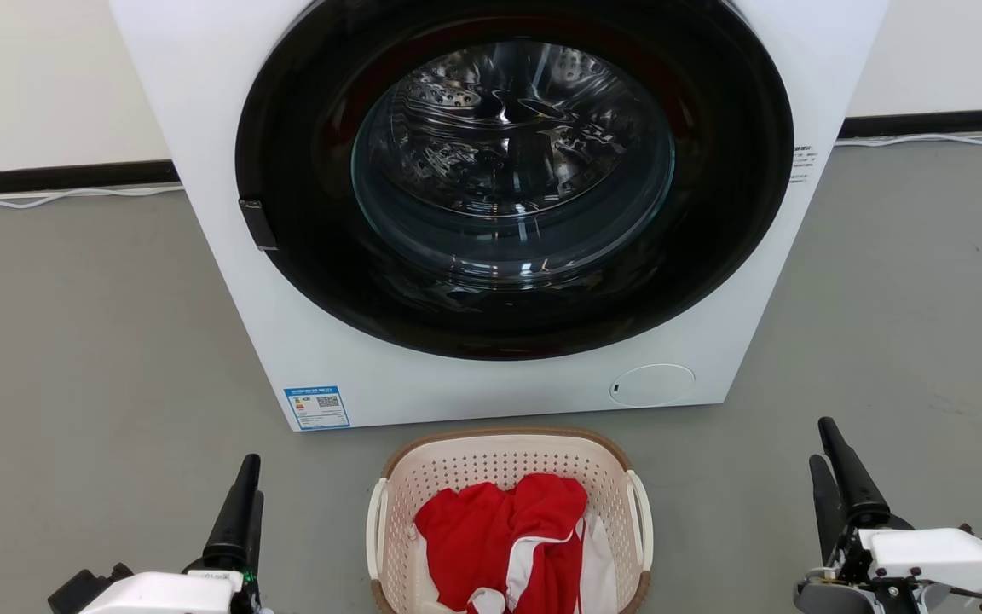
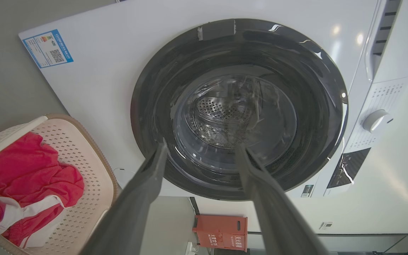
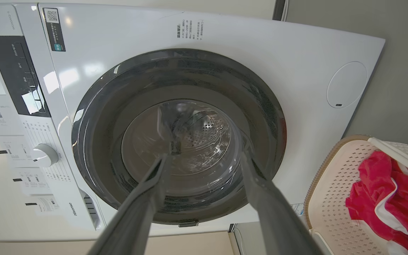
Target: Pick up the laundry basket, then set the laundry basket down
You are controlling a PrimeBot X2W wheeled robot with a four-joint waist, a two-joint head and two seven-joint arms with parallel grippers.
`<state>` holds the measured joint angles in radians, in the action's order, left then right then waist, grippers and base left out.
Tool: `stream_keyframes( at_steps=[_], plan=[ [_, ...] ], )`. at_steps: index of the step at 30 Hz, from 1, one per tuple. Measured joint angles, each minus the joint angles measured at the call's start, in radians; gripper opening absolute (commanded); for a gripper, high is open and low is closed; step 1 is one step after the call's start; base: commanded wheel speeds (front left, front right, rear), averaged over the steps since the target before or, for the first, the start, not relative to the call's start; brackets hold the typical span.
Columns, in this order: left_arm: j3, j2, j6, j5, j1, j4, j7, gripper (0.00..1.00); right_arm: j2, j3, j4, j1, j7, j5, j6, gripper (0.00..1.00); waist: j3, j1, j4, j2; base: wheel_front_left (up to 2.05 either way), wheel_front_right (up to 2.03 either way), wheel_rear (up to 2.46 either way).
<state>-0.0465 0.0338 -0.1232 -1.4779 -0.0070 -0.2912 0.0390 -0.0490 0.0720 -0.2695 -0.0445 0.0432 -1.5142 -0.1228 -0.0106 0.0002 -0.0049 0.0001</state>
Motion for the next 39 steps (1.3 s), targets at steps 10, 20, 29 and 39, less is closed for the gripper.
stream_keyframes(
  at_steps=[10, 20, 29, 39],
  plan=[
    [0.029, 0.008, 0.0, 0.129, -0.004, 0.026, -0.03, 1.0, -0.006, -0.02, 0.022, -0.001, -0.029, 0.098, 0.0, 1.0, -0.002, 0.0, -0.006, 0.0, 0.0, 0.0, 0.0],
    [0.052, 0.02, 0.0, 0.31, -0.004, 0.03, -0.058, 1.0, -0.023, -0.048, 0.032, -0.002, -0.055, 0.244, 0.0, 1.0, -0.003, 0.0, -0.013, 0.0, 0.0, 0.0, 0.0],
    [0.057, 0.023, 0.0, 0.454, -0.009, 0.036, -0.085, 1.0, -0.034, -0.073, 0.034, -0.003, -0.087, 0.406, 0.0, 1.0, -0.008, -0.0001, -0.019, 0.0, 0.0, 0.0, 0.0],
    [0.066, 0.023, 0.0, 0.571, -0.009, 0.041, -0.113, 1.0, -0.039, -0.08, 0.032, -0.005, -0.111, 0.56, 0.0, 1.0, -0.007, -0.0001, -0.02, 0.0, 0.0, 0.0, 0.0]
  ],
)
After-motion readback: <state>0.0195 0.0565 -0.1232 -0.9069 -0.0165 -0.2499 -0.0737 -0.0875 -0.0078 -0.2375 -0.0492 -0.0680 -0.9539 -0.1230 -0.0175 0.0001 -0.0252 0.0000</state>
